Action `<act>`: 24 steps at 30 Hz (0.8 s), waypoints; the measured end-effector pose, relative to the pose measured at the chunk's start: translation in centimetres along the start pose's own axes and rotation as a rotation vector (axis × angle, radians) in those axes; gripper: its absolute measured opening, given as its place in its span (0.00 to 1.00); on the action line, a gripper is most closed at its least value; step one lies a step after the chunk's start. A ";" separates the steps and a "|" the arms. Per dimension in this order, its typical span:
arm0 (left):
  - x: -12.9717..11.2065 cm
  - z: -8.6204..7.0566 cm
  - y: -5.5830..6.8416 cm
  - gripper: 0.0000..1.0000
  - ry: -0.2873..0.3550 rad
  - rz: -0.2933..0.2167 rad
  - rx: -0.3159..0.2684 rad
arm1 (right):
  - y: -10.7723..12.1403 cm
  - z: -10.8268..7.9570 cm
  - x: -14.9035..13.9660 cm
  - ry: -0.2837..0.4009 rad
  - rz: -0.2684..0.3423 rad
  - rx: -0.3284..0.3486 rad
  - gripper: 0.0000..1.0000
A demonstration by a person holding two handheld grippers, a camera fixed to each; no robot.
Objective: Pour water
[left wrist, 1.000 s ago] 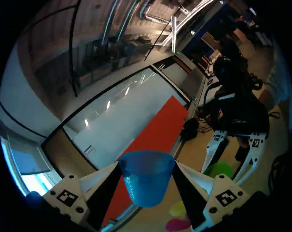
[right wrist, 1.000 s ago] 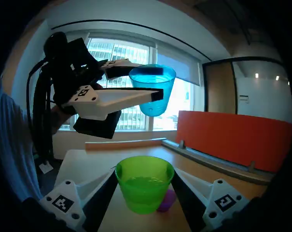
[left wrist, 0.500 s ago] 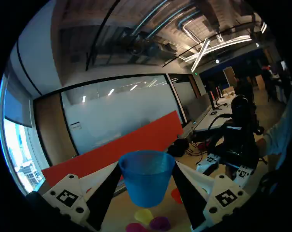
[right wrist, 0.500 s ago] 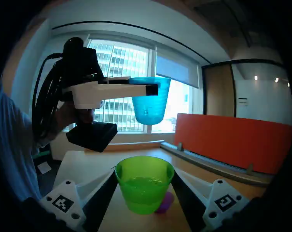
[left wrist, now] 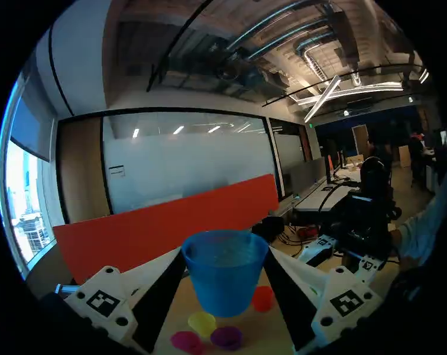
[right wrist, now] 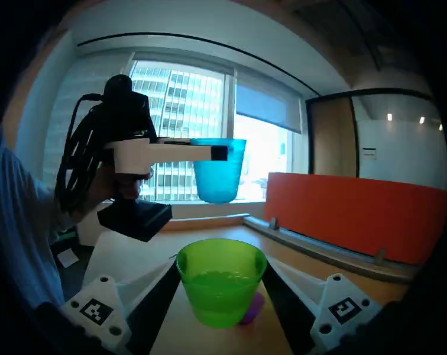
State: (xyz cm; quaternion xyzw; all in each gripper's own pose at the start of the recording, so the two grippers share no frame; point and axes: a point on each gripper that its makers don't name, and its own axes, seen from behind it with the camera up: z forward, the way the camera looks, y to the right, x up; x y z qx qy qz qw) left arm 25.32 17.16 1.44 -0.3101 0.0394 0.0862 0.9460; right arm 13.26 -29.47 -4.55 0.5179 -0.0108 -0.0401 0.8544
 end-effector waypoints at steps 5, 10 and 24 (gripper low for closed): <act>-1.8 -0.7 -0.5 0.88 -0.022 -0.024 0.008 | 0.9 -0.8 -0.1 -0.011 0.010 -0.019 0.91; -3.7 -1.2 -0.7 0.88 -0.043 -0.051 0.011 | 1.9 -1.9 -0.4 -0.027 0.017 -0.042 0.91; -9.0 -2.7 -0.4 0.88 -0.113 -0.096 -0.002 | 5.3 -5.9 -1.3 -0.069 0.024 -0.127 0.91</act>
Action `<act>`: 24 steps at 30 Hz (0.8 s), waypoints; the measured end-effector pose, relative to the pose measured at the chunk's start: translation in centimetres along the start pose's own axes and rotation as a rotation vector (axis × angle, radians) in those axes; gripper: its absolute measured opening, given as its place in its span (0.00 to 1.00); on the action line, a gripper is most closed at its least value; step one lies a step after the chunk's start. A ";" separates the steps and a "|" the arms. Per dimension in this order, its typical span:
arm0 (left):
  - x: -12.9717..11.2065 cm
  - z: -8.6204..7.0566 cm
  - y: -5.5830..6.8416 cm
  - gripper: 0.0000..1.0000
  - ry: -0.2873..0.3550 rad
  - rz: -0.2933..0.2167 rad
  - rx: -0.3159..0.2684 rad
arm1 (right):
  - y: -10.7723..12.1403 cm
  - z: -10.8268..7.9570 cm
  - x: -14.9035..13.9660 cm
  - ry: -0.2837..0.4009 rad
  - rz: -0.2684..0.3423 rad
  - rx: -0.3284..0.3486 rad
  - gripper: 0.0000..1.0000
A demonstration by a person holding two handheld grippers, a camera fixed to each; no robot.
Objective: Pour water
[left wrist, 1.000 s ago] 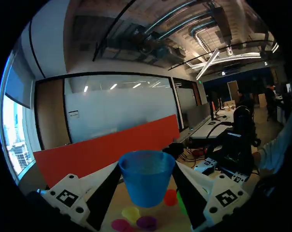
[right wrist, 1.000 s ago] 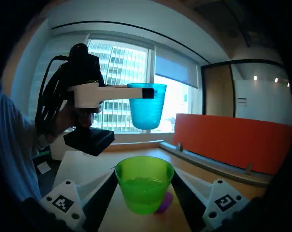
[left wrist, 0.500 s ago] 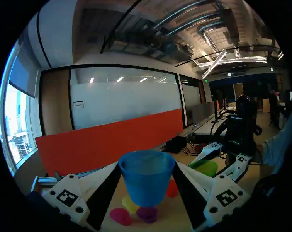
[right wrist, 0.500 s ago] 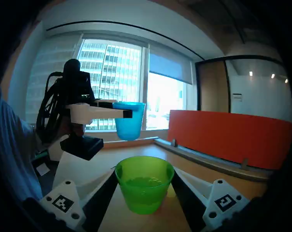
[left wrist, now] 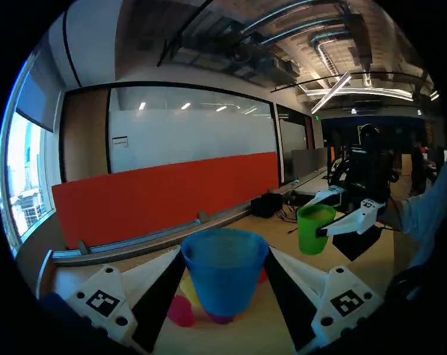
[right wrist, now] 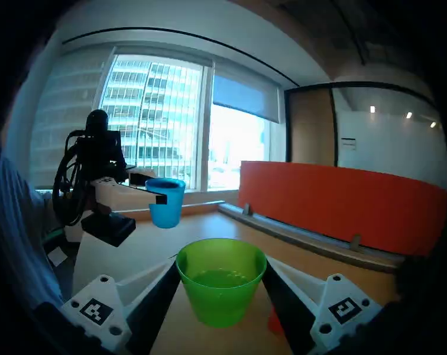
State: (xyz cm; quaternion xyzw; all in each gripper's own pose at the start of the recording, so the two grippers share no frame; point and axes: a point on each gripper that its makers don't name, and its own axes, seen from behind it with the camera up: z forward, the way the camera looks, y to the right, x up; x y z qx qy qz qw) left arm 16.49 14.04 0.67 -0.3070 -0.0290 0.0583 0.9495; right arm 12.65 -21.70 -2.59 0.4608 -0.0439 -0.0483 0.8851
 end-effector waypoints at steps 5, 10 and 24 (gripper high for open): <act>-1.7 -0.4 0.1 0.88 -0.025 -0.014 -0.003 | 1.0 -1.2 -0.6 -0.017 0.005 -0.020 0.91; -3.5 -0.6 0.3 0.88 -0.052 -0.035 -0.012 | 1.8 -2.1 -1.1 -0.031 0.006 -0.039 0.91; -7.6 -0.5 1.1 0.88 -0.136 -0.030 -0.037 | 2.6 -3.4 -3.2 -0.083 0.012 -0.038 0.91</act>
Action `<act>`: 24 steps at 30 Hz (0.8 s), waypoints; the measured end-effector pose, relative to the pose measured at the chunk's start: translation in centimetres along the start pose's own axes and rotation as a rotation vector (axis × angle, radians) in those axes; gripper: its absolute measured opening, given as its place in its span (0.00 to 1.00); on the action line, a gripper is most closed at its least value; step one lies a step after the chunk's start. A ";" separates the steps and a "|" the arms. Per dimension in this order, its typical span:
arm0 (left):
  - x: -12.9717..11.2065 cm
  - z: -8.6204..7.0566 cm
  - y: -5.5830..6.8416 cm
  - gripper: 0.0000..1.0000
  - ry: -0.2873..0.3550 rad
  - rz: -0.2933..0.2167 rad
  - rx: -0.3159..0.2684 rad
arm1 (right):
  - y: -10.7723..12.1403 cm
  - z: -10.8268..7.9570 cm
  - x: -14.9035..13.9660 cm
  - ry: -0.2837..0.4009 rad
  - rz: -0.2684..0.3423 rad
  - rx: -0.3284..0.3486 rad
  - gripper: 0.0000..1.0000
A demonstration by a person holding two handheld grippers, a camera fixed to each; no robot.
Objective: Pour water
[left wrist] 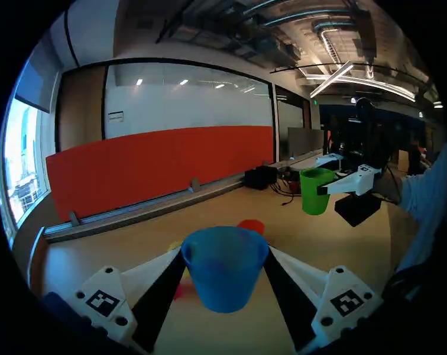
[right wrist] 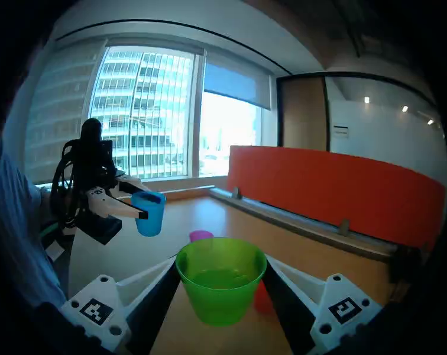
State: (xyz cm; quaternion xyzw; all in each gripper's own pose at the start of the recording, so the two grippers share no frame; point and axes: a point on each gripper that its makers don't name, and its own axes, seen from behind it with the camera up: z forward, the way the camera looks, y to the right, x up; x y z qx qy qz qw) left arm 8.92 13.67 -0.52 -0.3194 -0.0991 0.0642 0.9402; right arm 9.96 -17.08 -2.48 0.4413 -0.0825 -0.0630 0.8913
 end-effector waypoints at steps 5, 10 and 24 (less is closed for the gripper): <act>-1.7 0.4 0.4 0.88 -0.043 0.006 -0.016 | 0.2 -0.2 -1.2 -0.032 0.000 0.008 0.91; -3.5 1.0 0.7 0.88 -0.093 0.012 -0.033 | 0.3 -0.3 -2.6 -0.074 0.004 0.019 0.91; -8.1 2.0 2.0 0.89 -0.228 0.036 -0.081 | 0.9 -0.7 -6.0 -0.187 0.009 0.044 0.91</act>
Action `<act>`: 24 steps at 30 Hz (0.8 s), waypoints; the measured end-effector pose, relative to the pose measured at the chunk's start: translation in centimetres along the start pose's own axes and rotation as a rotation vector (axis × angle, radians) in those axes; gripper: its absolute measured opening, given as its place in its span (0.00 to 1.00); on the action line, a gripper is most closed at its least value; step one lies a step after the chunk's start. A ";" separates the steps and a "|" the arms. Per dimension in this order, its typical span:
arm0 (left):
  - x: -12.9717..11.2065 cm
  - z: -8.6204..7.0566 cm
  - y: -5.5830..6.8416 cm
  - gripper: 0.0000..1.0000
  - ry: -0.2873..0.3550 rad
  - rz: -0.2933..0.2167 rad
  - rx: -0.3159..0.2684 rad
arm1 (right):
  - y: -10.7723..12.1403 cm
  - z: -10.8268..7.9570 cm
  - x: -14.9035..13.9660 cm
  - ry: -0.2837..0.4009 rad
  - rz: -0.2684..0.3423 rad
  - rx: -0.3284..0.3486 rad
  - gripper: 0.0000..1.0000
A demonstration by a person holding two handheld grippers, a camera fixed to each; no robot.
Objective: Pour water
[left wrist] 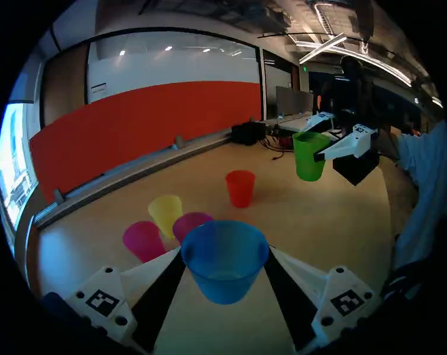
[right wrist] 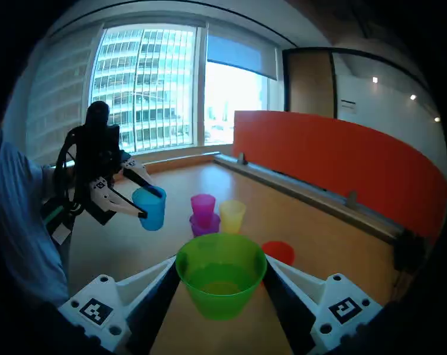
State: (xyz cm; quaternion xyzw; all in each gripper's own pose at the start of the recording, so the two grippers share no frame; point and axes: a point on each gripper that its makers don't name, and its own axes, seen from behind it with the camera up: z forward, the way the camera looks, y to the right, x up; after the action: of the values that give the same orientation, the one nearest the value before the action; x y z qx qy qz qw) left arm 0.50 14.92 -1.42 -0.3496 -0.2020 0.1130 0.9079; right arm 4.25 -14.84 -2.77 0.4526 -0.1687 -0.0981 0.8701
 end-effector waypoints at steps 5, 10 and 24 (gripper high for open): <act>-1.5 0.6 0.4 0.89 -0.044 0.006 -0.018 | -0.1 0.4 -1.3 -0.039 -0.004 0.015 0.91; -3.0 1.3 0.8 0.89 -0.088 0.018 -0.039 | -0.1 1.0 -2.6 -0.077 -0.011 0.027 0.91; -5.7 3.5 1.4 0.89 -0.156 0.030 -0.086 | -0.2 2.2 -5.2 -0.157 -0.024 0.044 0.91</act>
State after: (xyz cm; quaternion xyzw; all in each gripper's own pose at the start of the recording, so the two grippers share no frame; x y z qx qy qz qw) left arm -6.24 16.00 -1.69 -0.3814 -0.2717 0.1445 0.8717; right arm -1.43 -14.94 -2.83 0.4647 -0.2329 -0.1401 0.8427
